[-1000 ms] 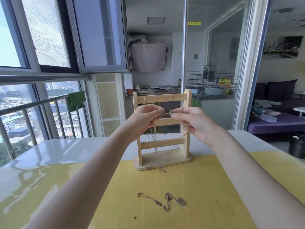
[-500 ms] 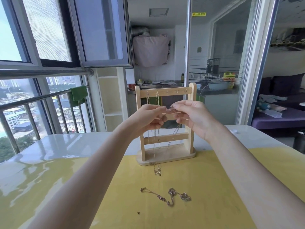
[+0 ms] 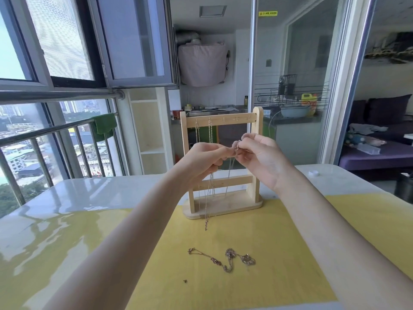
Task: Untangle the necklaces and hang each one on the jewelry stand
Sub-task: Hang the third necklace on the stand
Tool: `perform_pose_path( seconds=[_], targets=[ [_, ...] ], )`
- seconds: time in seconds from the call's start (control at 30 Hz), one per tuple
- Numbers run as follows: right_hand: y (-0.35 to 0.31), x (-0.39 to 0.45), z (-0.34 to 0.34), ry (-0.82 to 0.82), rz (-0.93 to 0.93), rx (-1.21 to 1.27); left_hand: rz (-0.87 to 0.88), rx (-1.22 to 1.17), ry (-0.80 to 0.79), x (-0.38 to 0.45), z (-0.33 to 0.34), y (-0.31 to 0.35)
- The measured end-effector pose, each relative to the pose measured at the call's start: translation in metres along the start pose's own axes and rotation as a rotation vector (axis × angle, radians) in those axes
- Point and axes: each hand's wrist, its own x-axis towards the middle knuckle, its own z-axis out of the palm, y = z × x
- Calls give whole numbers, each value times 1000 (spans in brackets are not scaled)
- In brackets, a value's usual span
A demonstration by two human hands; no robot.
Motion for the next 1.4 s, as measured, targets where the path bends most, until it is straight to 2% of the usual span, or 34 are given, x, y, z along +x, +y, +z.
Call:
perform_pose_path(
  seconds=[0.1, 0.23, 0.33, 0.47, 0.57, 0.67, 0.73, 0.8, 0.87, 0.93, 1.0, 1.13, 1.4],
  targets=[
    [-1, 0, -3, -29, 82, 255, 24, 24, 0, 0, 1, 2],
    [-2, 0, -6, 29, 60, 326, 31, -1, 75, 0, 1, 4],
    [-2, -1, -10, 123, -4, 155, 31, 72, 140, -2, 2, 4],
    [4, -3, -12, 246, -126, -278, 55, 162, 177, -3, 6, 8],
    [4, -4, -11, 321, -286, -538, 98, 219, 219, -1, 5, 7],
    [-1, -6, -12, 362, -407, -531, 88, 229, 236, -1, 2, 6],
    [-2, -6, -14, 312, -380, -560, 67, 207, 229, -2, 0, 6],
    [0, -6, -14, 165, -255, -623, 59, 208, 214, -4, 0, 6],
    [5, -5, -12, -19, -97, -572, 66, 228, 200, -5, 2, 6],
    [9, -5, -8, -149, -16, -471, 71, 217, 192, -3, 3, 7],
    [8, -3, -6, -153, -14, -423, 84, 184, 182, -1, 1, 8],
    [0, 6, -5, -84, -62, -604, 114, 169, 193, 3, -6, 7],
    [-23, 30, 0, -62, -112, -635, 187, 167, 234, 27, -10, 13]
  ],
)
